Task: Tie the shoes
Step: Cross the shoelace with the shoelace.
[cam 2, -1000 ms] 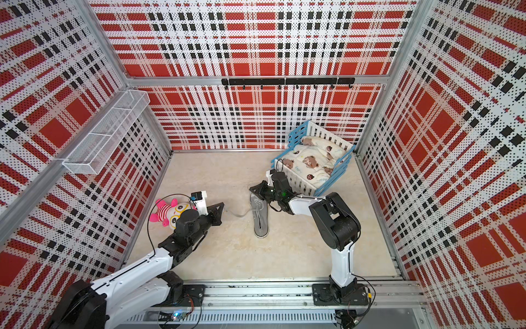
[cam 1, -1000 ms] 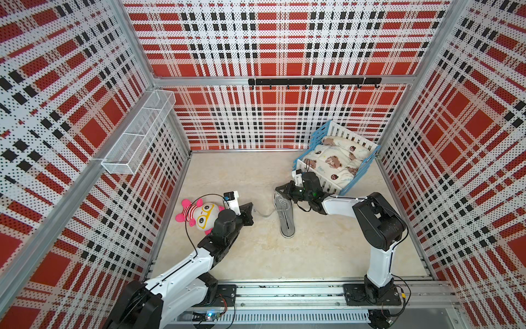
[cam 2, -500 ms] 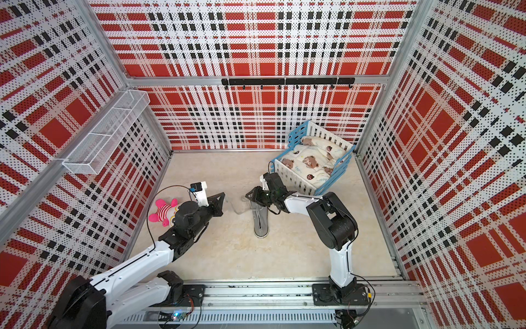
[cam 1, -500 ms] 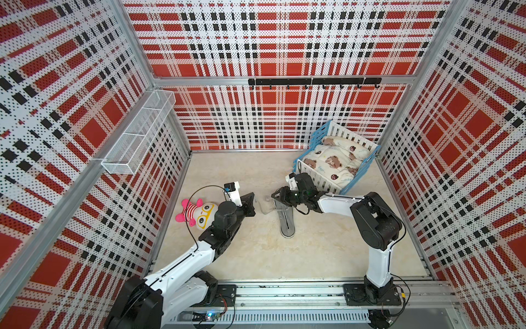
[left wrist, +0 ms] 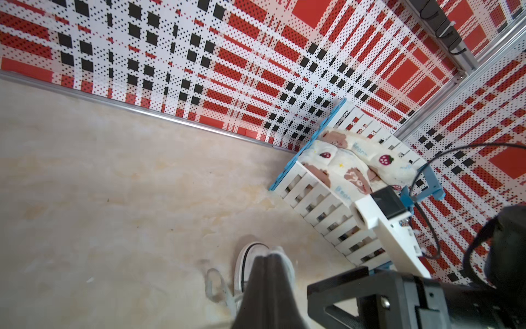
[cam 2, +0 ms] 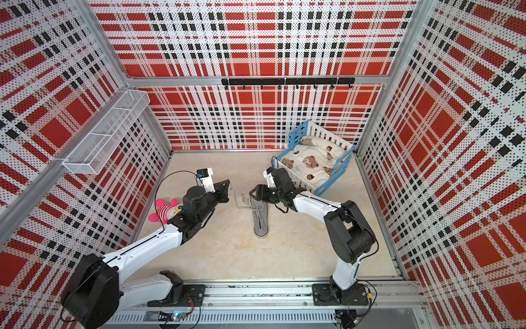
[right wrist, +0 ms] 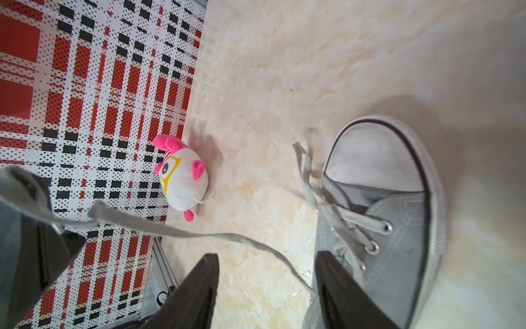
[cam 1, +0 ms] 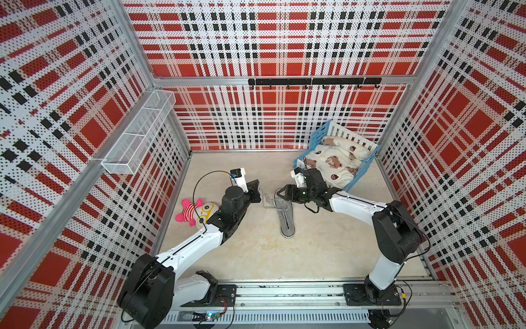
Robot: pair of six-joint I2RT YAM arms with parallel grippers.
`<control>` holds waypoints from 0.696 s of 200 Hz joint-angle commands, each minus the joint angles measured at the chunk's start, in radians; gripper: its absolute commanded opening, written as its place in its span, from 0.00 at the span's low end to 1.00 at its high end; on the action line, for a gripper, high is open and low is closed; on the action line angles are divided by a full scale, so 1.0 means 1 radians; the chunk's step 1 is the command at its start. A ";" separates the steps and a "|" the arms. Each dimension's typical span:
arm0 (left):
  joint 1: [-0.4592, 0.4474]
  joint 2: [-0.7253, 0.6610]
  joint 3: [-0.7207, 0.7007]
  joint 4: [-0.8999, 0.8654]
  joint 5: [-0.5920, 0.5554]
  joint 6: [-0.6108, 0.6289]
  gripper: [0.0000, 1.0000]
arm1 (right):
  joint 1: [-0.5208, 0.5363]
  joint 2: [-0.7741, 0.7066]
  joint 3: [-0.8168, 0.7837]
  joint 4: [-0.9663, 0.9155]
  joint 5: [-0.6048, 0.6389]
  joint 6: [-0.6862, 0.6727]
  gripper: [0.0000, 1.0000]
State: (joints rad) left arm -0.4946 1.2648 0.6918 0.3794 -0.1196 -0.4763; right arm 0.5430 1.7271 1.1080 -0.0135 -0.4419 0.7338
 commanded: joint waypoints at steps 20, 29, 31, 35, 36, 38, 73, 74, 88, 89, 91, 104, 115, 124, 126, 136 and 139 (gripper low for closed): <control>-0.026 0.256 0.202 0.016 0.067 0.048 0.00 | -0.087 -0.122 -0.111 -0.016 0.099 -0.059 0.62; -0.039 0.317 0.260 0.015 0.093 0.053 0.00 | -0.102 -0.144 -0.136 -0.011 0.110 -0.061 0.62; -0.042 0.334 0.276 0.015 0.099 0.054 0.00 | -0.106 -0.148 -0.140 -0.009 0.110 -0.062 0.62; -0.048 0.364 0.306 0.013 0.106 0.056 0.00 | -0.111 -0.154 -0.151 -0.005 0.112 -0.060 0.62; -0.051 0.371 0.312 0.013 0.109 0.057 0.00 | -0.112 -0.155 -0.154 -0.004 0.111 -0.061 0.62; -0.053 0.383 0.327 0.010 0.114 0.058 0.00 | -0.116 -0.158 -0.159 -0.002 0.110 -0.061 0.62; -0.091 0.629 0.588 -0.115 0.148 0.130 0.00 | -0.135 -0.176 -0.208 -0.007 0.120 -0.097 0.62; -0.091 0.635 0.595 -0.120 0.148 0.133 0.01 | -0.135 -0.176 -0.208 -0.007 0.120 -0.097 0.62; -0.090 0.698 0.661 -0.165 0.168 0.159 0.13 | -0.135 -0.178 -0.215 -0.016 0.129 -0.127 0.62; -0.089 0.701 0.663 -0.167 0.171 0.160 0.14 | -0.135 -0.178 -0.215 -0.018 0.130 -0.129 0.62; -0.088 0.706 0.670 -0.169 0.175 0.163 0.17 | -0.134 -0.178 -0.217 -0.018 0.131 -0.131 0.62; -0.085 0.739 0.708 -0.196 0.218 0.184 0.32 | -0.134 -0.179 -0.219 -0.029 0.143 -0.156 0.62; -0.084 0.753 0.733 -0.218 0.239 0.197 0.44 | -0.135 -0.178 -0.223 -0.028 0.150 -0.173 0.62; -0.083 0.757 0.740 -0.226 0.258 0.208 0.63 | -0.135 -0.178 -0.226 -0.025 0.150 -0.174 0.62; -0.082 0.758 0.741 -0.226 0.261 0.210 0.66 | -0.135 -0.178 -0.227 -0.023 0.149 -0.174 0.62; -0.080 0.753 0.736 -0.226 0.269 0.215 0.76 | -0.134 -0.177 -0.233 -0.015 0.146 -0.209 0.62; -0.078 0.751 0.734 -0.226 0.273 0.215 0.79 | -0.133 -0.176 -0.233 -0.014 0.145 -0.209 0.62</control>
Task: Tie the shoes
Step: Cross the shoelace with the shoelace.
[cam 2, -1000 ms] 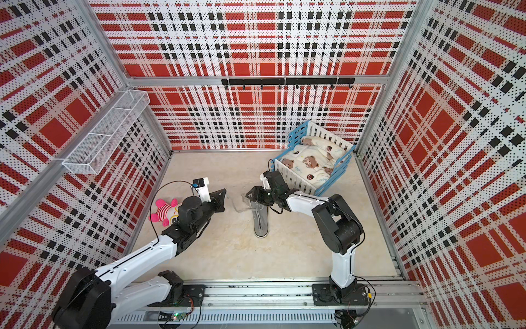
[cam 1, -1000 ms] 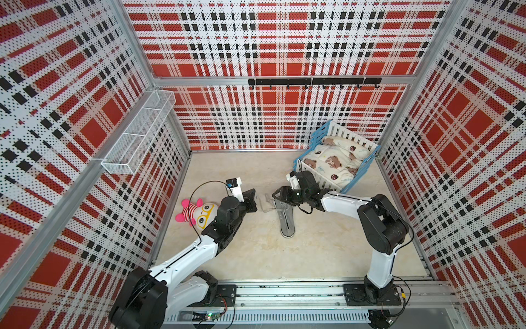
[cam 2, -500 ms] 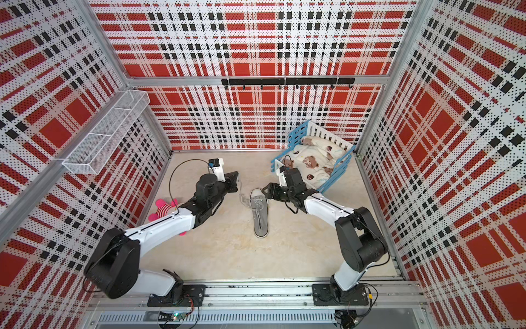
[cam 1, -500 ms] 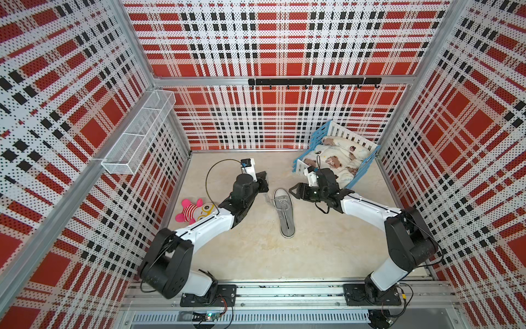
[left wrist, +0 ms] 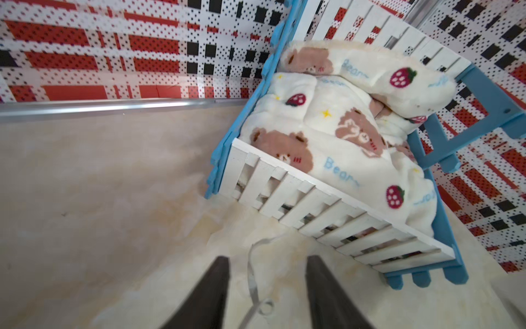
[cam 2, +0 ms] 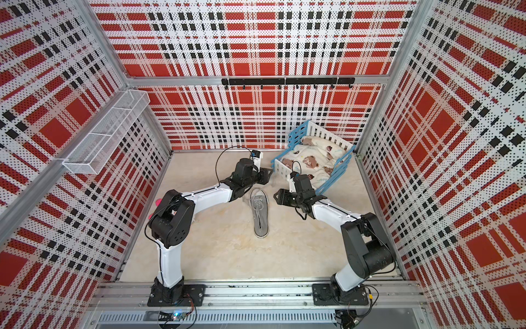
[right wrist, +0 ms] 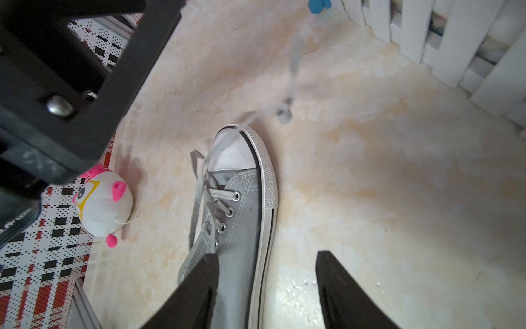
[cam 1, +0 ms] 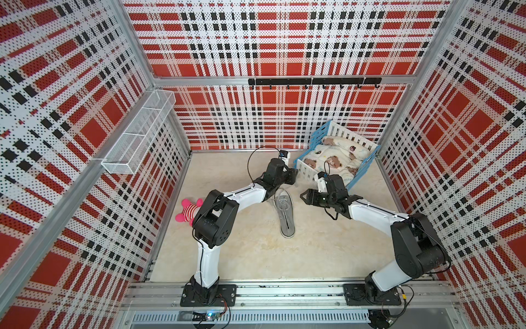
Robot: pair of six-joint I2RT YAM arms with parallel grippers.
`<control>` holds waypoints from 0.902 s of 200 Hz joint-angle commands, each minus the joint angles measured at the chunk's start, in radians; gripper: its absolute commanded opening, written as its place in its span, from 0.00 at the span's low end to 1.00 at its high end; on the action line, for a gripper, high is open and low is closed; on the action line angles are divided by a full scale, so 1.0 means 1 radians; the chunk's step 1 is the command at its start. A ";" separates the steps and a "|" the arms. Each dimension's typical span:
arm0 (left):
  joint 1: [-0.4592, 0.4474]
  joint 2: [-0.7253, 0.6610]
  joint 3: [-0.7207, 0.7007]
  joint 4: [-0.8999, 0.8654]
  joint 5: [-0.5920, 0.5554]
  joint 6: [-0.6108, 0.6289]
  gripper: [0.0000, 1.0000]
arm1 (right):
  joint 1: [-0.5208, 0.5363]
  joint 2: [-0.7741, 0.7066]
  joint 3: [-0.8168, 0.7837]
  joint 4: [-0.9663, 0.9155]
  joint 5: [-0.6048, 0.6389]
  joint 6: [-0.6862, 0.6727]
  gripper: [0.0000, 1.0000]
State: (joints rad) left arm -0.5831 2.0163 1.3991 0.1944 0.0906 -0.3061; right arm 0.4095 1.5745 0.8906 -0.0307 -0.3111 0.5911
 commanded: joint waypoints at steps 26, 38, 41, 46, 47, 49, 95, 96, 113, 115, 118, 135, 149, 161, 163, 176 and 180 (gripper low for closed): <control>0.032 -0.036 -0.005 -0.043 0.117 0.049 0.92 | 0.012 -0.021 -0.022 0.025 -0.007 -0.097 0.61; 0.045 -0.083 -0.056 -0.028 0.141 0.047 0.93 | 0.026 -0.021 -0.013 0.016 -0.008 -0.127 0.61; 0.049 -0.098 -0.076 -0.020 0.146 0.044 0.93 | 0.034 -0.019 -0.009 0.012 -0.006 -0.137 0.61; 0.057 -0.125 -0.110 -0.004 0.156 0.042 0.93 | 0.042 -0.019 0.000 0.002 -0.001 -0.152 0.61; 0.058 -0.132 -0.116 -0.001 0.159 0.041 0.93 | 0.047 -0.018 0.000 -0.001 -0.001 -0.154 0.61; 0.060 -0.142 -0.135 0.007 0.164 0.040 0.92 | 0.049 -0.018 0.006 -0.004 0.001 -0.159 0.61; 0.144 -0.336 -0.482 0.173 0.264 -0.005 0.85 | 0.077 0.080 0.089 0.004 -0.101 -0.214 0.55; 0.145 -0.337 -0.484 0.173 0.265 -0.004 0.85 | 0.077 0.083 0.093 0.002 -0.105 -0.218 0.55; 0.157 -0.337 -0.485 0.128 0.272 0.027 0.83 | 0.090 0.152 0.164 -0.034 -0.134 -0.258 0.53; 0.157 -0.336 -0.484 0.120 0.271 0.033 0.83 | 0.092 0.159 0.175 -0.040 -0.135 -0.263 0.53; 0.156 -0.335 -0.481 0.111 0.270 0.040 0.82 | 0.095 0.172 0.190 -0.054 -0.137 -0.272 0.53; 0.148 -0.327 -0.487 0.080 0.245 0.063 0.81 | 0.104 0.242 0.270 -0.136 -0.131 -0.317 0.52; 0.148 -0.324 -0.509 0.079 0.245 0.071 0.80 | 0.108 0.293 0.316 -0.184 -0.134 -0.344 0.50; 0.149 -0.325 -0.526 0.076 0.250 0.086 0.79 | 0.112 0.322 0.338 -0.200 -0.151 -0.360 0.49; 0.149 -0.326 -0.530 0.076 0.250 0.088 0.78 | 0.113 0.325 0.339 -0.200 -0.155 -0.362 0.49; 0.151 -0.324 -0.545 0.067 0.248 0.105 0.77 | 0.117 0.347 0.350 -0.198 -0.170 -0.366 0.48; 0.151 -0.323 -0.547 0.064 0.251 0.111 0.77 | 0.117 0.354 0.353 -0.198 -0.180 -0.368 0.47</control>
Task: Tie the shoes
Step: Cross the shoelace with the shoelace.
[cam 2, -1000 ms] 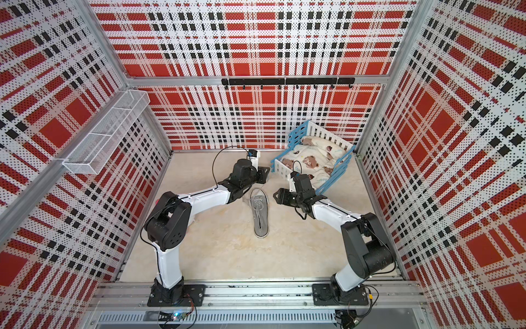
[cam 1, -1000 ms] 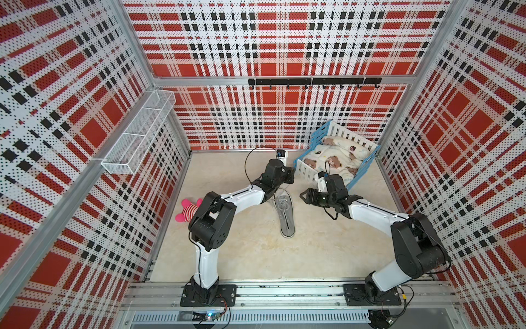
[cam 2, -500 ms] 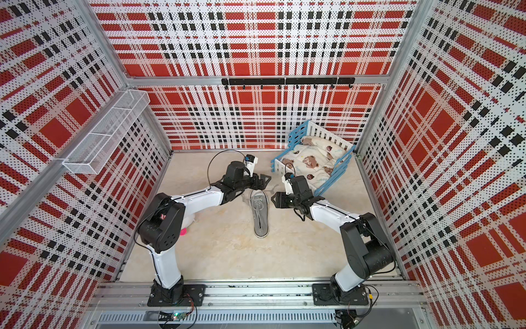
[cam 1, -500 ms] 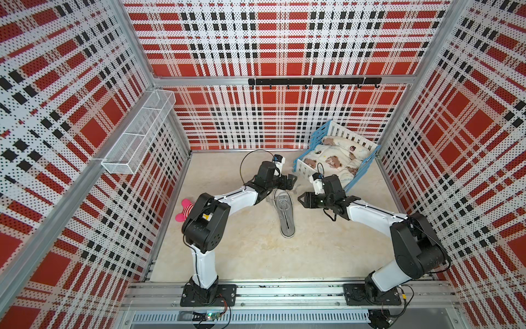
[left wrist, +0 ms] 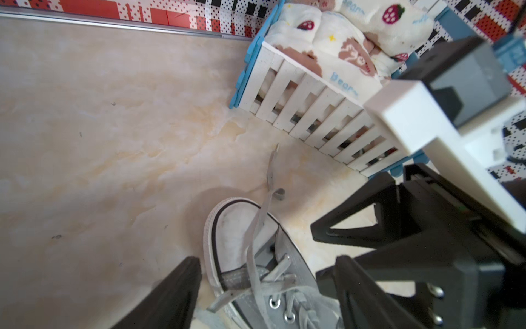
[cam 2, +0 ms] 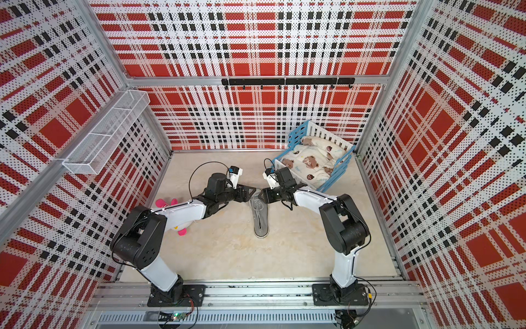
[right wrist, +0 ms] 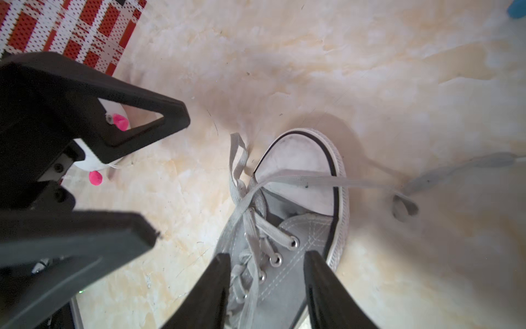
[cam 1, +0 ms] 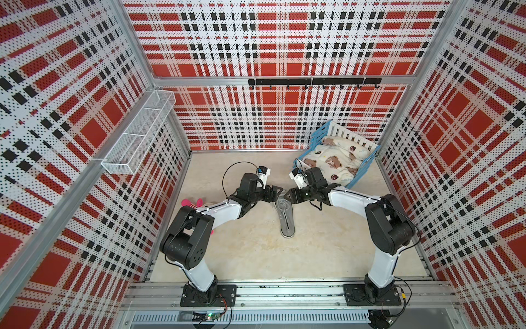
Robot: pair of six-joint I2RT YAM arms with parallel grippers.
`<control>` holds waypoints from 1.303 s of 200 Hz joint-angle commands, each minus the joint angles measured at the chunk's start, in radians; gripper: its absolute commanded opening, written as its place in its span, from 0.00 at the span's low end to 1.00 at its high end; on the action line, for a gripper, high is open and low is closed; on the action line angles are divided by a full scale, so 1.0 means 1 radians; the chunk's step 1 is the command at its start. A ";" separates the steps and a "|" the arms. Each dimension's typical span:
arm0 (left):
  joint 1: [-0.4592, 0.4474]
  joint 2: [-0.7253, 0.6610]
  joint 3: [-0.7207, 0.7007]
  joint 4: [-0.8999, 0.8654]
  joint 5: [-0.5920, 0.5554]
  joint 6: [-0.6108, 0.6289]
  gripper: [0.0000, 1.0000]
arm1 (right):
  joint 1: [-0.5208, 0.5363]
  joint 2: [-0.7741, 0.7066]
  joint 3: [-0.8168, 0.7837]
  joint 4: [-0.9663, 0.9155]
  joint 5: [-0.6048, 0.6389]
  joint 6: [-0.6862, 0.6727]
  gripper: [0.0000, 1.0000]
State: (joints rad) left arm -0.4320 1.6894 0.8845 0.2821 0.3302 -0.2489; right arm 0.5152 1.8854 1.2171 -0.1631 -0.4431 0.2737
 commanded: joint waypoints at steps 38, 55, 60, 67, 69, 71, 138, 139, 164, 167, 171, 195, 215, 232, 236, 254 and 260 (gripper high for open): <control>-0.005 0.039 -0.017 -0.048 0.029 0.118 0.74 | 0.012 0.084 0.062 -0.061 -0.075 -0.051 0.30; -0.005 0.040 -0.009 -0.068 0.040 0.164 0.74 | 0.011 0.084 0.063 -0.054 -0.075 -0.048 0.22; -0.005 0.041 -0.003 -0.081 0.044 0.183 0.74 | 0.011 0.082 0.061 -0.052 -0.077 -0.047 0.19; -0.005 0.044 0.004 -0.100 0.046 0.204 0.74 | 0.011 0.080 0.059 -0.049 -0.080 -0.046 0.15; -0.004 0.045 0.008 -0.106 0.046 0.210 0.74 | 0.011 0.079 0.059 -0.047 -0.079 -0.045 0.14; -0.006 0.047 0.012 -0.113 0.046 0.217 0.74 | 0.011 0.078 0.058 -0.045 -0.079 -0.044 0.12; -0.003 0.123 0.133 -0.233 0.047 0.345 0.66 | 0.005 0.045 0.019 0.062 -0.114 -0.002 0.00; -0.002 0.125 0.135 -0.234 0.049 0.348 0.66 | 0.004 0.044 0.018 0.064 -0.114 0.000 0.00; -0.003 0.154 0.163 -0.256 0.093 0.379 0.62 | -0.003 0.024 -0.013 0.103 -0.118 0.016 0.00; -0.003 0.156 0.164 -0.256 0.098 0.380 0.62 | -0.003 0.021 -0.017 0.107 -0.118 0.018 0.00; -0.004 0.155 0.165 -0.257 0.105 0.383 0.62 | -0.005 0.016 -0.023 0.112 -0.118 0.020 0.00; -0.006 0.163 0.171 -0.260 0.118 0.402 0.61 | -0.013 -0.004 -0.047 0.141 -0.134 0.023 0.00; -0.006 0.178 0.187 -0.267 0.106 0.424 0.60 | -0.022 -0.019 -0.070 0.174 -0.157 0.038 0.00; -0.007 0.192 0.209 -0.282 0.107 0.445 0.54 | -0.033 -0.031 -0.089 0.212 -0.185 0.058 0.00; -0.007 0.194 0.211 -0.282 0.111 0.448 0.53 | -0.036 -0.032 -0.092 0.218 -0.191 0.063 0.00; -0.010 0.203 0.226 -0.291 0.119 0.462 0.49 | -0.045 -0.040 -0.100 0.231 -0.209 0.069 0.00; -0.012 0.206 0.231 -0.294 0.123 0.465 0.48 | -0.047 -0.042 -0.102 0.236 -0.212 0.069 0.00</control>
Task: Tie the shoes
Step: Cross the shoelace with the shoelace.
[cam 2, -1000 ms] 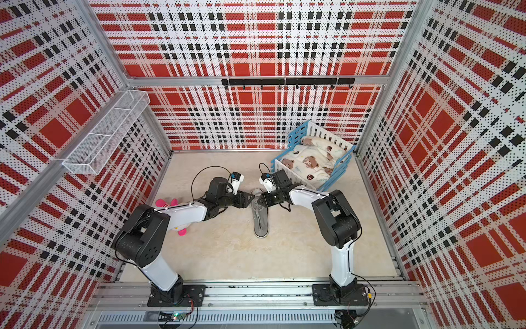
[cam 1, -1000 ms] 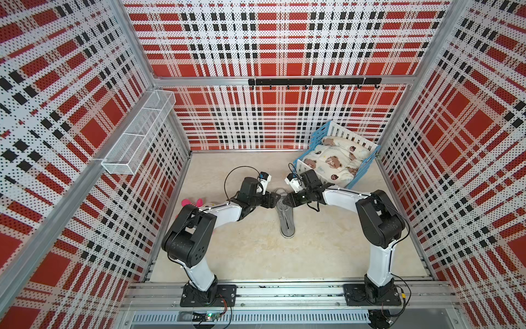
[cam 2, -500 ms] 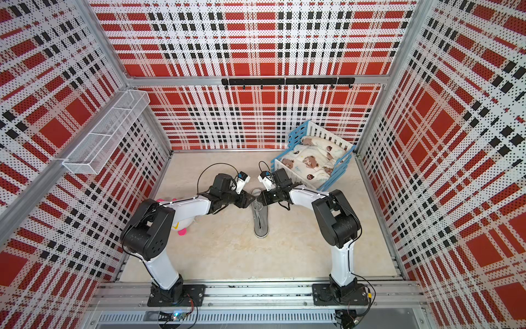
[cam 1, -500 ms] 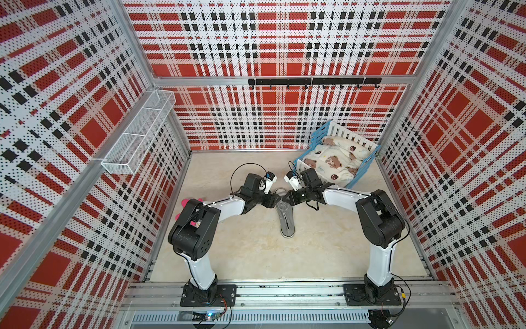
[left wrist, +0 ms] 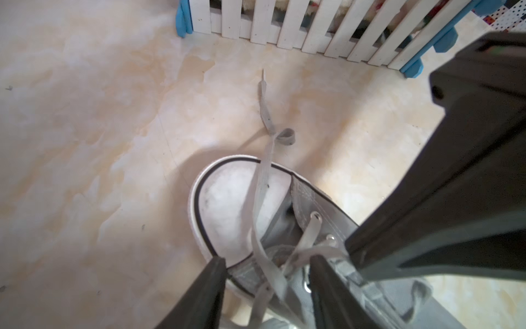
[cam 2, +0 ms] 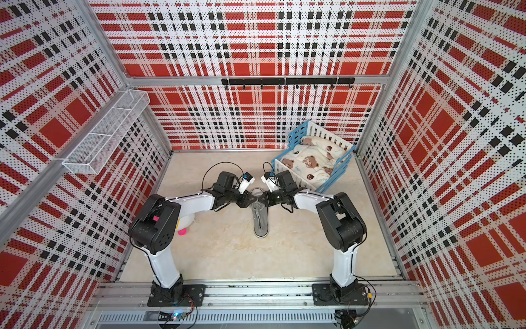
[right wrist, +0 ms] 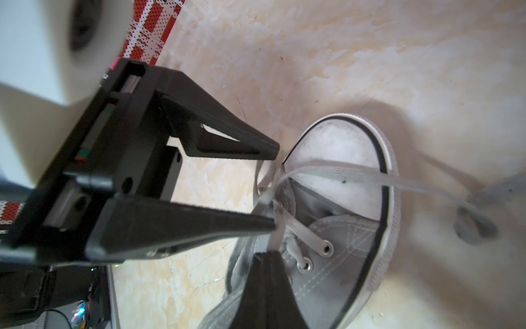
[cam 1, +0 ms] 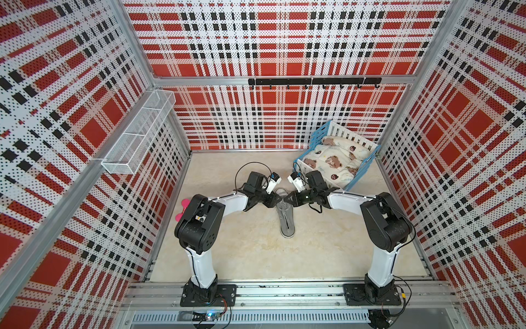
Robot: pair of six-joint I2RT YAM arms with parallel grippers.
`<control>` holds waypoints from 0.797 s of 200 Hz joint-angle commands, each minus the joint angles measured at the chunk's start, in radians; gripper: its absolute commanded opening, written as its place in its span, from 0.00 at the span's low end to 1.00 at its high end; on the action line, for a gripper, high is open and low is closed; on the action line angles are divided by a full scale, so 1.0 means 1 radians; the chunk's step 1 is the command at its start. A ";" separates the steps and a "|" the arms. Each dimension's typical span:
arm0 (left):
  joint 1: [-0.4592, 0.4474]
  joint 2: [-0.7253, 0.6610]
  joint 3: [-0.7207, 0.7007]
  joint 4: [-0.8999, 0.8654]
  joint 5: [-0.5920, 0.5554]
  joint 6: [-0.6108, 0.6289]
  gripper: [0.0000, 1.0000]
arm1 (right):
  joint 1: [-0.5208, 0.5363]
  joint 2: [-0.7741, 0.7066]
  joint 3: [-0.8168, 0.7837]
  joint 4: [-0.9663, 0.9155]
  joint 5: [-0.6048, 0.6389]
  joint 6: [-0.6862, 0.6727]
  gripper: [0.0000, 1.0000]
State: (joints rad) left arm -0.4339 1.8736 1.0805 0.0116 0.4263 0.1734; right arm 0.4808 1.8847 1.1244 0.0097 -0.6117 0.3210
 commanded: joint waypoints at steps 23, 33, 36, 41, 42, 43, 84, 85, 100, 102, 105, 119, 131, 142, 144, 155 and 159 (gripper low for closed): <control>-0.017 0.034 0.057 -0.037 0.054 0.060 0.45 | -0.017 -0.042 -0.013 0.082 -0.059 0.037 0.00; -0.023 0.044 0.066 -0.045 0.057 0.065 0.44 | -0.020 -0.042 -0.015 0.089 -0.060 0.042 0.00; -0.024 0.046 0.069 -0.049 0.058 0.067 0.44 | -0.020 -0.042 -0.016 0.092 -0.063 0.044 0.00; -0.024 0.051 0.071 -0.054 0.059 0.070 0.43 | -0.021 -0.044 -0.015 0.094 -0.063 0.047 0.00; -0.023 0.052 0.072 -0.055 0.058 0.069 0.43 | -0.022 -0.044 -0.016 0.095 -0.063 0.047 0.00; -0.024 0.053 0.073 -0.056 0.059 0.070 0.43 | -0.022 -0.044 -0.016 0.096 -0.062 0.047 0.00; -0.024 0.074 0.081 -0.079 0.094 0.078 0.40 | -0.032 -0.038 -0.021 0.096 -0.049 0.052 0.00; -0.025 0.073 0.081 -0.079 0.095 0.078 0.40 | -0.032 -0.038 -0.020 0.096 -0.049 0.053 0.00; -0.022 0.069 0.076 -0.079 0.109 0.079 0.40 | -0.034 -0.035 -0.019 0.092 -0.037 0.052 0.00; -0.021 0.069 0.076 -0.079 0.109 0.078 0.40 | -0.033 -0.034 -0.020 0.090 -0.036 0.052 0.00; -0.021 0.068 0.076 -0.079 0.110 0.077 0.40 | -0.034 -0.033 -0.019 0.090 -0.034 0.052 0.00; -0.013 0.059 0.073 -0.079 0.109 0.070 0.41 | -0.036 -0.033 -0.018 0.086 -0.028 0.050 0.00; 0.000 0.049 0.067 -0.074 0.120 0.066 0.41 | -0.038 -0.033 -0.017 0.083 -0.024 0.047 0.00; 0.012 0.040 0.060 -0.064 0.147 0.064 0.41 | -0.039 -0.033 -0.015 0.079 -0.022 0.045 0.00; 0.013 0.039 0.059 -0.063 0.151 0.064 0.41 | -0.040 -0.034 -0.016 0.079 -0.022 0.044 0.00; 0.022 0.030 0.051 -0.054 0.179 0.064 0.42 | -0.041 -0.033 -0.015 0.078 -0.021 0.043 0.00; 0.024 0.026 0.048 -0.051 0.188 0.064 0.42 | -0.042 -0.033 -0.014 0.078 -0.020 0.043 0.00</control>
State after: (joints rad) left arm -0.4320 1.9255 1.1450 -0.0395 0.5419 0.2363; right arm 0.4507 1.8732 1.1126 0.0788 -0.6464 0.3679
